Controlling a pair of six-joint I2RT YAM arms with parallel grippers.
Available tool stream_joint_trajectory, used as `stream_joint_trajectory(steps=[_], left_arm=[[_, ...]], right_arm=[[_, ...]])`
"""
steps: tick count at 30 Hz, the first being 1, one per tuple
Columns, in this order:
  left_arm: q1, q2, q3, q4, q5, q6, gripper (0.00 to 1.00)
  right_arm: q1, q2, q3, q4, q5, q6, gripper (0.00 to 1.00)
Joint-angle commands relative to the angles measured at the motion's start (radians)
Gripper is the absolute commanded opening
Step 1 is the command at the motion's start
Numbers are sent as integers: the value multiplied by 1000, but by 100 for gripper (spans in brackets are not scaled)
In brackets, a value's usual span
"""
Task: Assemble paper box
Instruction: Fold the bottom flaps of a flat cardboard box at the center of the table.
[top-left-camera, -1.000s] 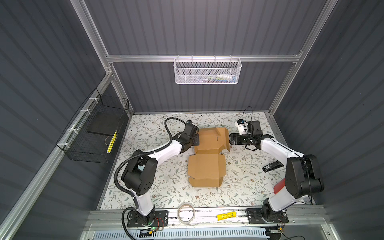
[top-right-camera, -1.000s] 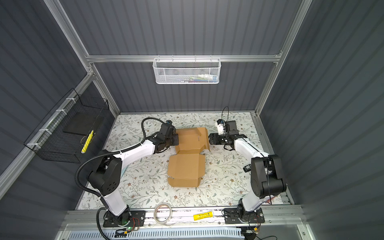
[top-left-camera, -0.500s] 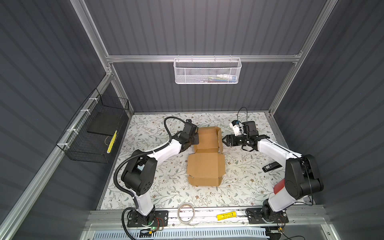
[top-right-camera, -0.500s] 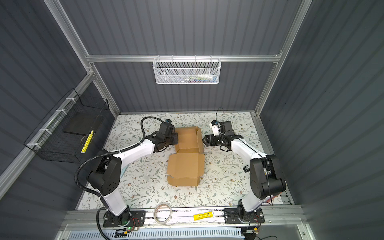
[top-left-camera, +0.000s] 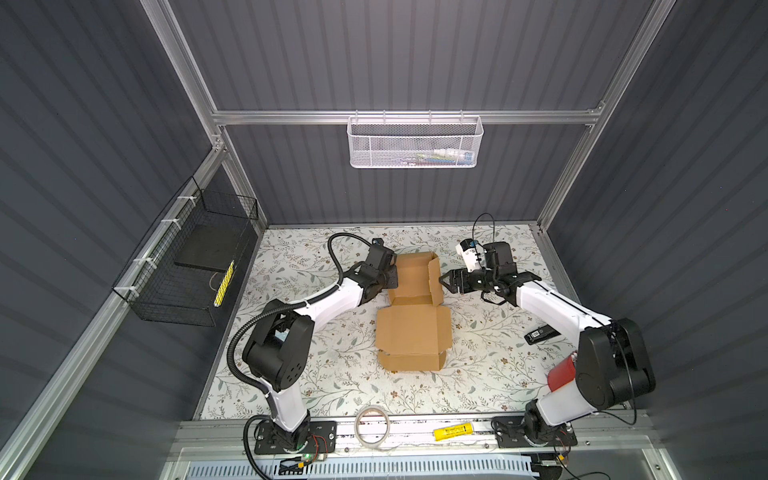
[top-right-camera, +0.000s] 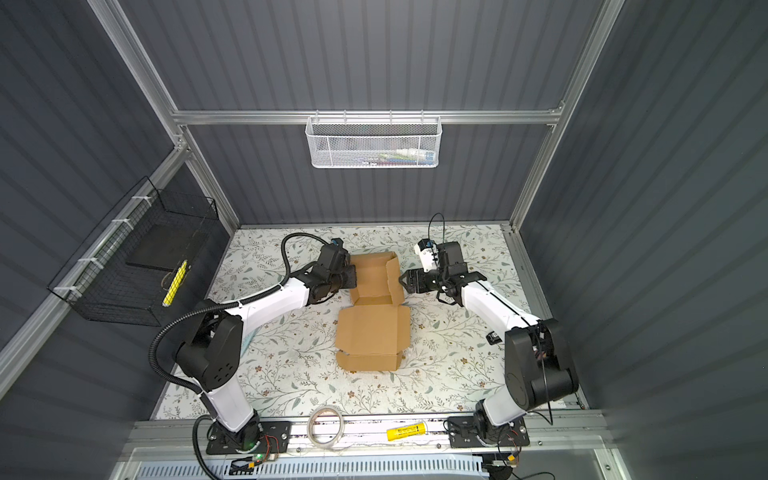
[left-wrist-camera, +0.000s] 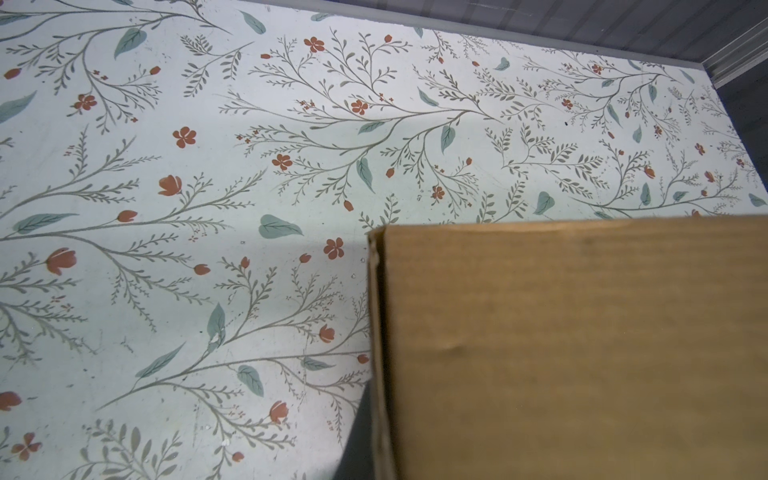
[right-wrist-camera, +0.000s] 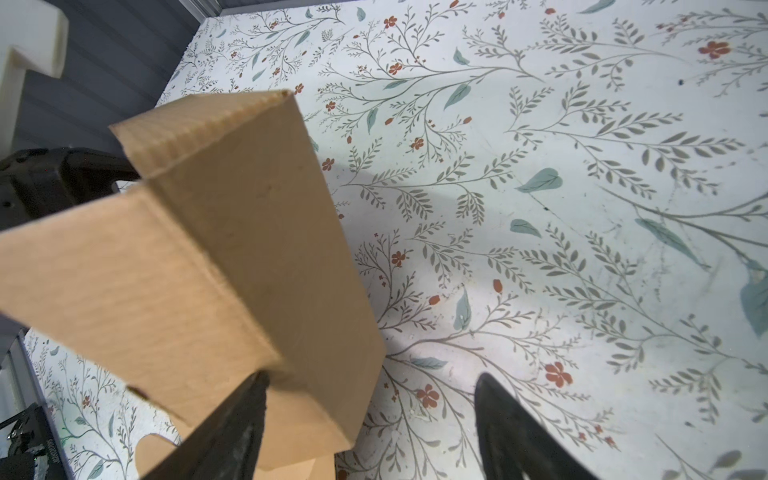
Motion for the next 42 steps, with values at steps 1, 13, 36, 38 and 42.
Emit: stream_joint_trajectory(steps=[1,13,36,38,42], left_arm=[[-1,-9,32,-1,16,-2,0],[-1,-11,31,6,35,-4,0],[-1,23,67,-4,51,-36,0],[-1,23,69,-5,51,-36,0],[-1,26,70,-4,55,-40,0]], right_arm=[[13,-17,-18,12,-21,10,79],[23,8,-3,30,-32,21,76],[93,47,30,50,32,68,61],[100,53,35,47,42,69,60],[112,63,49,46,64,80,57]])
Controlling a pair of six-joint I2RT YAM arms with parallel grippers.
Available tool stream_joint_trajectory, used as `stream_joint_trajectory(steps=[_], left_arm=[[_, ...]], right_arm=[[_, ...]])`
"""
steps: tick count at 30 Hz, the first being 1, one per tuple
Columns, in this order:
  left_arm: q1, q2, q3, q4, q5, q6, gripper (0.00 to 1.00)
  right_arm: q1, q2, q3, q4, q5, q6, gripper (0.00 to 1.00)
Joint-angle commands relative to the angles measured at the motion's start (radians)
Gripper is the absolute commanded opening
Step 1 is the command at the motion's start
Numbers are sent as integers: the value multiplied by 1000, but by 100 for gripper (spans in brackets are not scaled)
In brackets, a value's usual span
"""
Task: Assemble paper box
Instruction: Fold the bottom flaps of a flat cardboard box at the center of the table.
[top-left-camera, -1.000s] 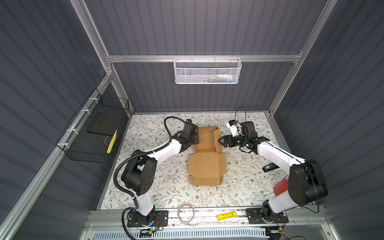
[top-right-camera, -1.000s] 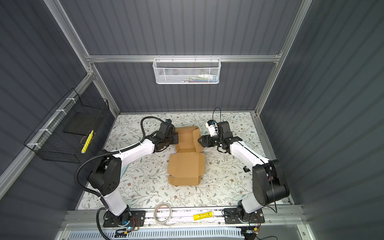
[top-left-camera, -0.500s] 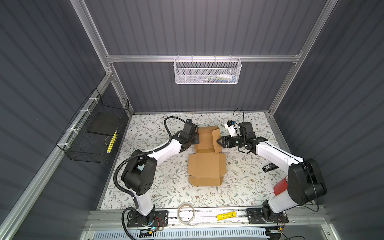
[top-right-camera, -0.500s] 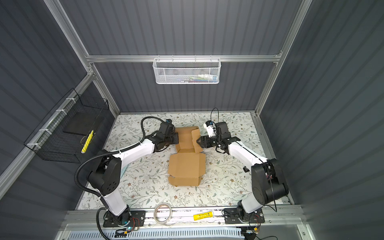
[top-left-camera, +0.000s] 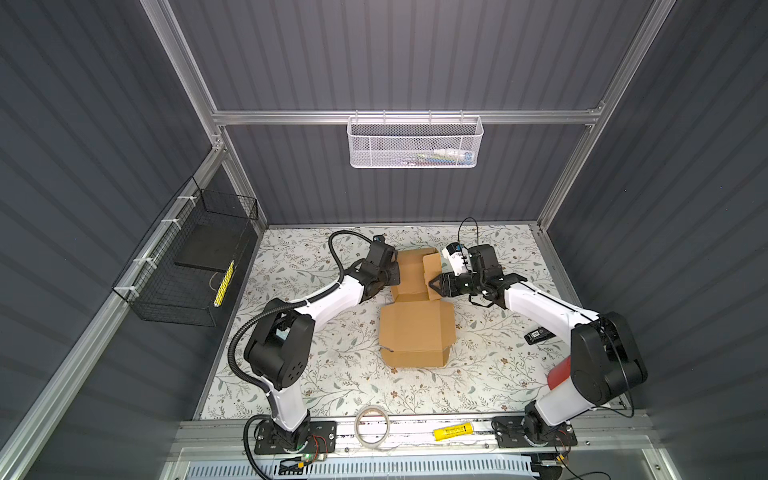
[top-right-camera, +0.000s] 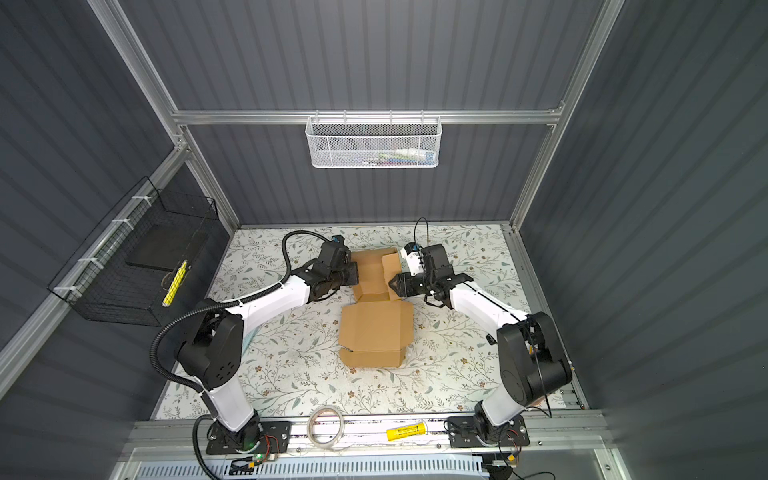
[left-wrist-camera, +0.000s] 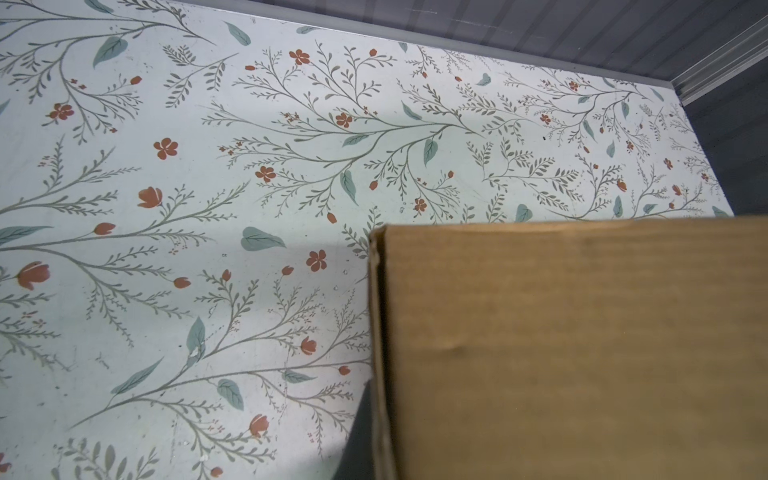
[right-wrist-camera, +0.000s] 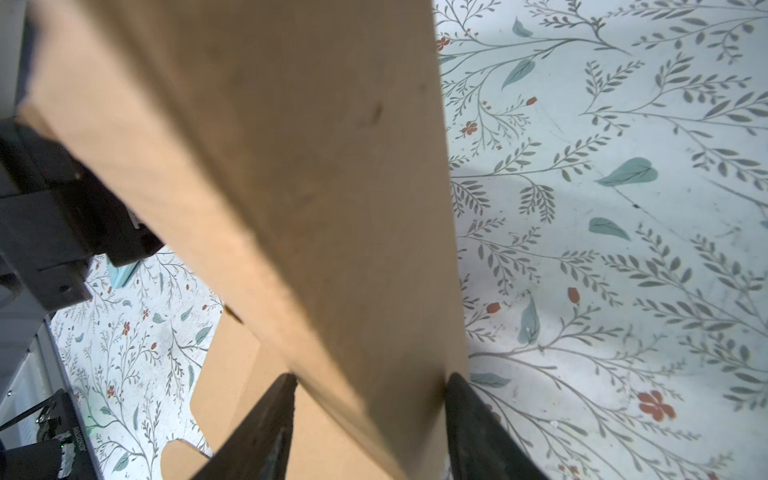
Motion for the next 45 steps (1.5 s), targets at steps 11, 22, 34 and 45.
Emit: stream_joint_trajectory(steps=[11,22,34,45], left_arm=[[-2,12,23,6,44,-46,0],[-2,16,30,6,49,-53,0],[-2,21,42,-2,51,-67,0],[-2,33,56,-5,55,-73,0]], right_arm=[[77,44,67,14,247,38,57],[108,81,85,12,302,50,57],[135,97,114,-16,400,53,53],[163,138,149,-60,497,61,48]])
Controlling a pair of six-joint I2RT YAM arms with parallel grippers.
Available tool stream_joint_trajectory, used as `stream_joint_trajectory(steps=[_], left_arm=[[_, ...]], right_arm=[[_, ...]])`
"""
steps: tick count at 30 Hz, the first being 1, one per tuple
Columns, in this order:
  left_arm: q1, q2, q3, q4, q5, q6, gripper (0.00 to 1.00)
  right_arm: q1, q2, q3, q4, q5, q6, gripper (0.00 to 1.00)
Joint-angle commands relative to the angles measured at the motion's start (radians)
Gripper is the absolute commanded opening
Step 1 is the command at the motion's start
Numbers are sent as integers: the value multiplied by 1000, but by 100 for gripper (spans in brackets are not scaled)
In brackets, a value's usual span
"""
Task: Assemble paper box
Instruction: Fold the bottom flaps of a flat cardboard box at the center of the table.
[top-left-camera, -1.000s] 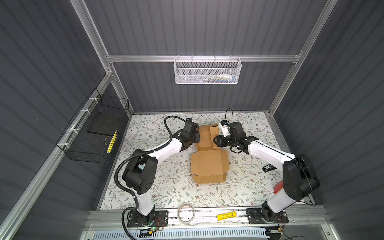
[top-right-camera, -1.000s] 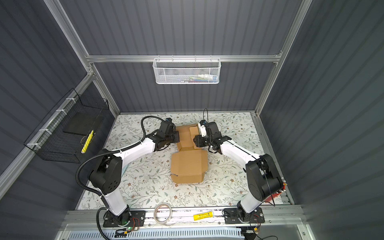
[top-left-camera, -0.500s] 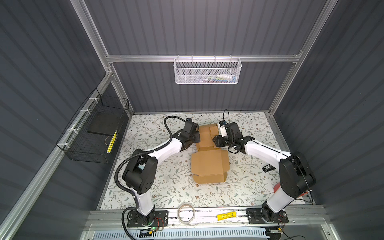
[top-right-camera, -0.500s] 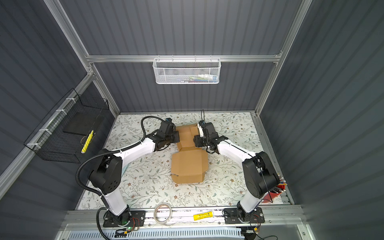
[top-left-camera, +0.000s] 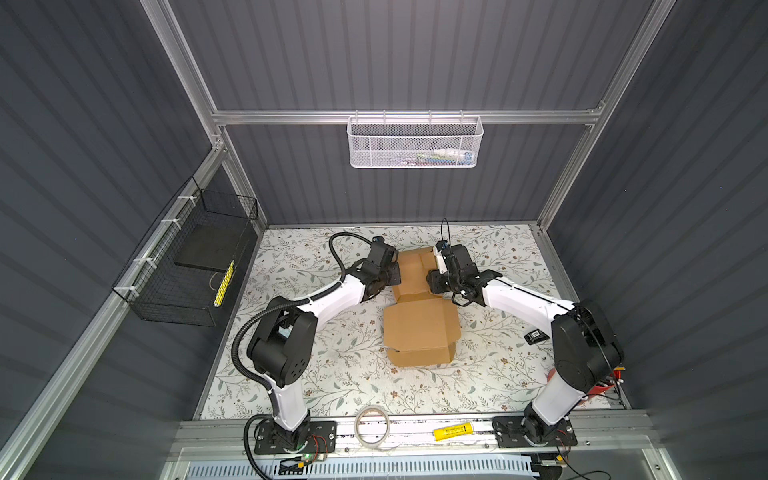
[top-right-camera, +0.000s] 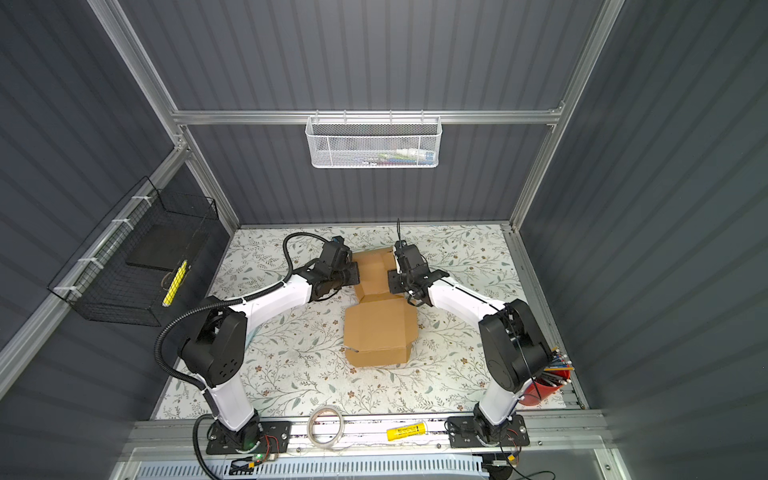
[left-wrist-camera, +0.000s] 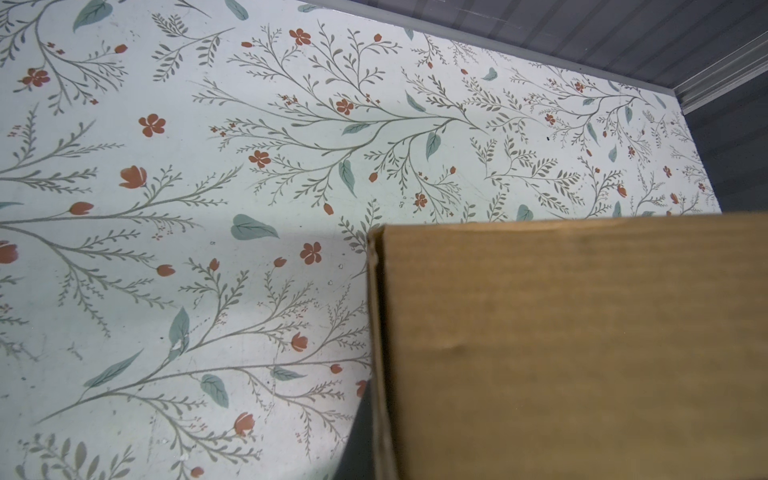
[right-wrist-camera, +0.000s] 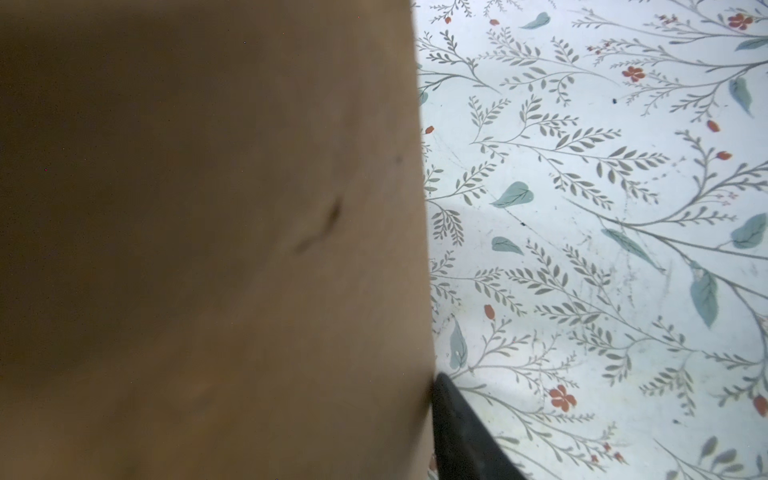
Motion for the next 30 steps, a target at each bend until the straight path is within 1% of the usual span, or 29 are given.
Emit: stream_joint_trajectory(steps=[1,14,20,27,28,30], left_arm=[[-5,14,46,1,39,-21,0],[-5,25,68,-17,36,-21,0],[-5,40,96,-44,28,-15,0],[-4,69,111,-71,18,-15,0],[-4,71,150,-74,18,-16,0],[-4,80,163,-89,14,-15,0]], right_arm=[[14,21,27,-24,40,6,47],[31,66,53,-52,110,-6,41],[38,79,64,-65,133,-12,36],[47,89,72,-80,149,-25,27],[48,88,75,-82,151,-26,27],[50,89,74,-84,154,-29,25]])
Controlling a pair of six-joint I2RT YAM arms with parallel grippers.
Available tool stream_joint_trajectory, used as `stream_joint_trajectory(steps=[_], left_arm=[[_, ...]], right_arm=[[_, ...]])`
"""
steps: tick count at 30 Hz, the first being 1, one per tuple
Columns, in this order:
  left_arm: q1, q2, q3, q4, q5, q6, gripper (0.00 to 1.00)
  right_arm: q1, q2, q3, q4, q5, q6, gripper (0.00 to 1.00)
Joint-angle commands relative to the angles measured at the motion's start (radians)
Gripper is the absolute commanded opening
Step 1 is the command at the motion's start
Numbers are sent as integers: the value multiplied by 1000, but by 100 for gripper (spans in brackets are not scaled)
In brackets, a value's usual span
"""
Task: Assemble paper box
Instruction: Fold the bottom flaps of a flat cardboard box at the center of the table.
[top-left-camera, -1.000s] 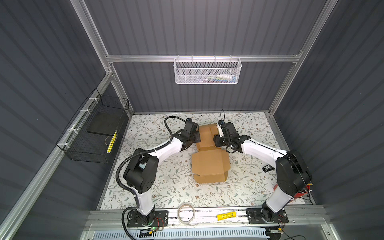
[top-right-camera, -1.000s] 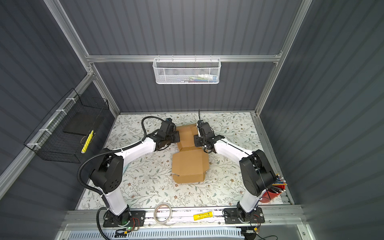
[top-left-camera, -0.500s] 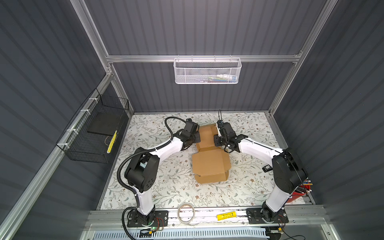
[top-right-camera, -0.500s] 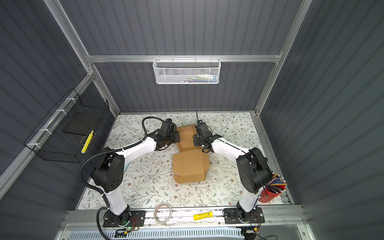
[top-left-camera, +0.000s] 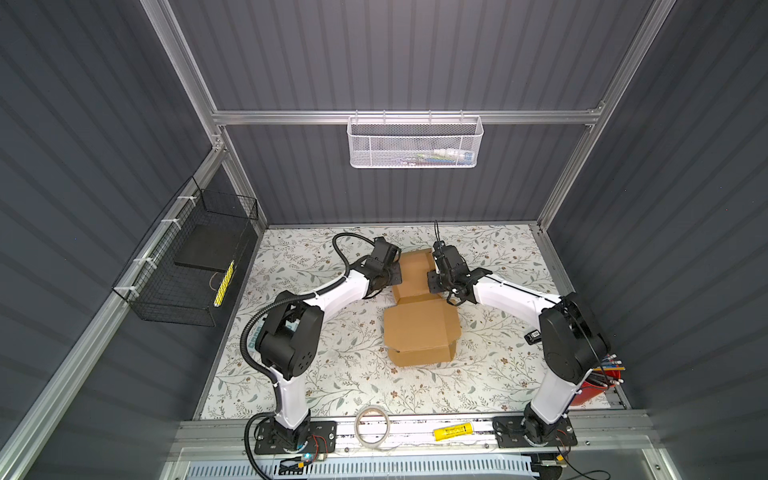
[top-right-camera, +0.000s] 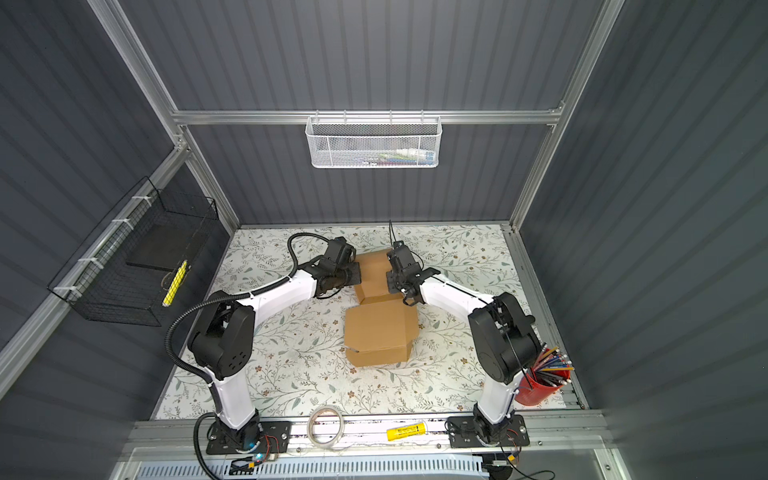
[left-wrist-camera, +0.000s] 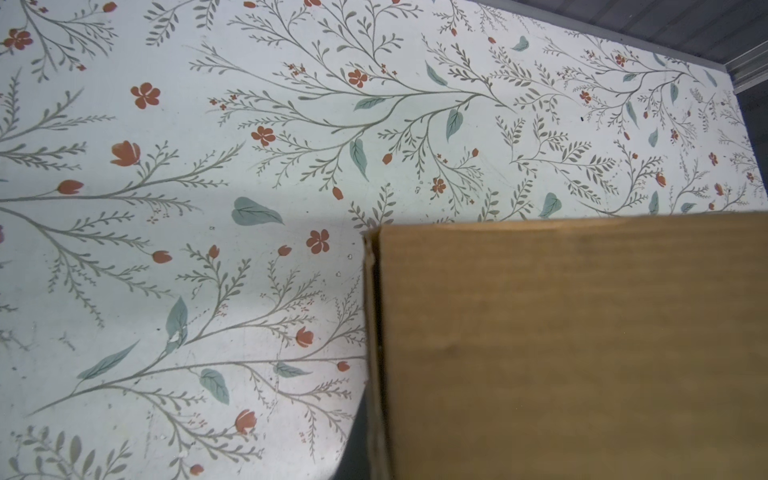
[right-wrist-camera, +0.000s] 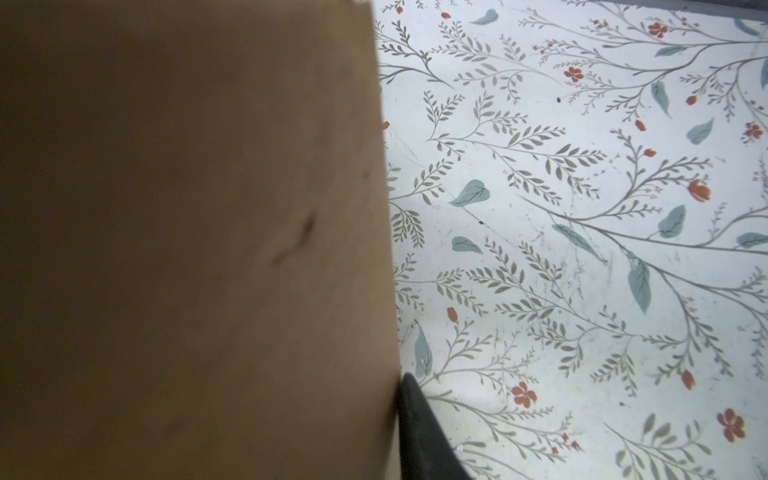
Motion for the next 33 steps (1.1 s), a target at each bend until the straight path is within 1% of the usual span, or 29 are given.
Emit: stream_joint_trajectory(steps=[1,9,15,22,26,31,33], left_arm=[[-6,6,72,2,12,-2,0],[-6,32,140,-78,-13,12,0],[-2,48,179,-128,-23,29,0],[-1,57,183,-158,-19,44,0],[-1,64,181,-170,-10,47,0],[0,61,170,-171,-14,47,0],[0,71,181,-186,-10,49,0]], right_arm=[[21,23,21,-38,-1,-32,24],[31,39,39,-67,28,-63,18],[40,44,30,-78,68,-80,15],[49,45,17,-88,82,-97,11],[52,46,30,-100,73,-111,12],[52,53,44,-105,59,-103,20],[53,56,41,-104,56,-96,22]])
